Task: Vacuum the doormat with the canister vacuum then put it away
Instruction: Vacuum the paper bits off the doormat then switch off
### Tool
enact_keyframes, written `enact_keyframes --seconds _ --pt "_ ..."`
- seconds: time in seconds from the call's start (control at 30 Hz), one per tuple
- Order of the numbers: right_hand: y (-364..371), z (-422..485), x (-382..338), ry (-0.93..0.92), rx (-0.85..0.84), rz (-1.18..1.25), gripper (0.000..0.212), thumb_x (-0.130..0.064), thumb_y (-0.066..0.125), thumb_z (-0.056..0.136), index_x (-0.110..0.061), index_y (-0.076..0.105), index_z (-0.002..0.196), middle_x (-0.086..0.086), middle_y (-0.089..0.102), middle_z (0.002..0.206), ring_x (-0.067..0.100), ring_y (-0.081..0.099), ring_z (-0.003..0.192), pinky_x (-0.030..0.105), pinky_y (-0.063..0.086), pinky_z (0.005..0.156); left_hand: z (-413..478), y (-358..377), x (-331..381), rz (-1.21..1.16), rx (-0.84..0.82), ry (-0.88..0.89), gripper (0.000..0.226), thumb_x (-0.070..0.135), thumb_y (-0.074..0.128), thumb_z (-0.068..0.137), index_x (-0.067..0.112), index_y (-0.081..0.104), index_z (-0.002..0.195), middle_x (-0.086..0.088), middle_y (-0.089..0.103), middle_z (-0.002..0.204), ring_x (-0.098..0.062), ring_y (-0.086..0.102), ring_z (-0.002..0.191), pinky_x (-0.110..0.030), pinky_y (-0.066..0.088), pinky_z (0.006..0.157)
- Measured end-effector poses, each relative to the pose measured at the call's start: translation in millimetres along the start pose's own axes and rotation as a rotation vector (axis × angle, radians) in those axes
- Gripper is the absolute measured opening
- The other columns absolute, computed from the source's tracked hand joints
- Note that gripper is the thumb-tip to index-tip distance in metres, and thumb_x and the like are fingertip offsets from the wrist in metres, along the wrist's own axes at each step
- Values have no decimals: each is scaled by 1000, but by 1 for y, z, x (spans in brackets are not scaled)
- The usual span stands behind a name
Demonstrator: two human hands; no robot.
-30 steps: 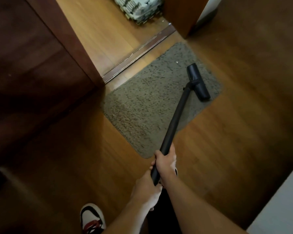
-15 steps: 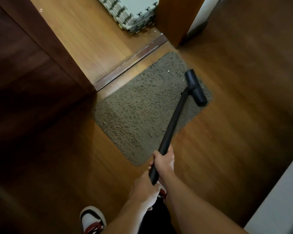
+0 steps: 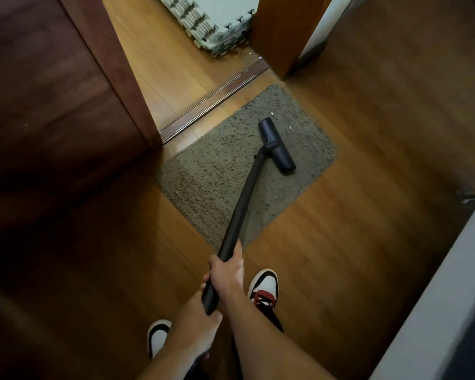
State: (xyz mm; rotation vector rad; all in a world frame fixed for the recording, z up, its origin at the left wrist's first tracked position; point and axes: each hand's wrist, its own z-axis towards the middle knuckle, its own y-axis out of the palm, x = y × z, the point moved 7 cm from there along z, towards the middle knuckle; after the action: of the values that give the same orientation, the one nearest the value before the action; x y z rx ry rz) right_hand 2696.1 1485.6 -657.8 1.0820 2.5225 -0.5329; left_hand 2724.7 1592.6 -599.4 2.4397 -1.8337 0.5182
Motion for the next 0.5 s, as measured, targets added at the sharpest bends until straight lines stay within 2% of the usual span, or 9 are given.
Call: enact_keyframes --seconds 0.1,0.2,0.3,0.4,0.5 --pt "22 -19 18 36 -13 26 85 -9 57 97 -44 9 159 15 64 105 15 59 47 31 54 49 -15 -16 -22 -36 -28 -20 44 24 56 96 26 47 140 11 64 100 -7 61 91 -23 46 69" --pt "37 -31 29 47 -8 21 86 -11 57 98 -45 6 159 15 65 106 14 60 47 30 54 49 -21 -25 -39 -42 -63 -39 54 29 57 96 26 40 147 10 63 109 -10 60 101 -26 46 86" --pt "38 -30 31 45 5 11 86 -11 57 98 -44 7 159 14 66 106 14 61 45 32 55 49 -17 -25 -45 -37 -72 -36 57 32 58 94 28 38 147 10 64 109 -10 62 99 -29 50 90" --pt "29 -21 24 38 17 2 84 -11 57 97 -41 8 160 15 66 107 13 60 45 31 55 49 -11 -18 -37 -47 -55 -17 50 33 58 94 30 44 143 10 67 105 -11 65 94 -31 54 86" --pt "13 -8 10 13 29 -15 82 -10 56 97 -40 12 160 15 66 103 13 59 44 30 54 48 -3 -8 -17 -19 -12 27 48 35 56 95 32 44 142 12 66 104 -7 63 91 -24 51 71"
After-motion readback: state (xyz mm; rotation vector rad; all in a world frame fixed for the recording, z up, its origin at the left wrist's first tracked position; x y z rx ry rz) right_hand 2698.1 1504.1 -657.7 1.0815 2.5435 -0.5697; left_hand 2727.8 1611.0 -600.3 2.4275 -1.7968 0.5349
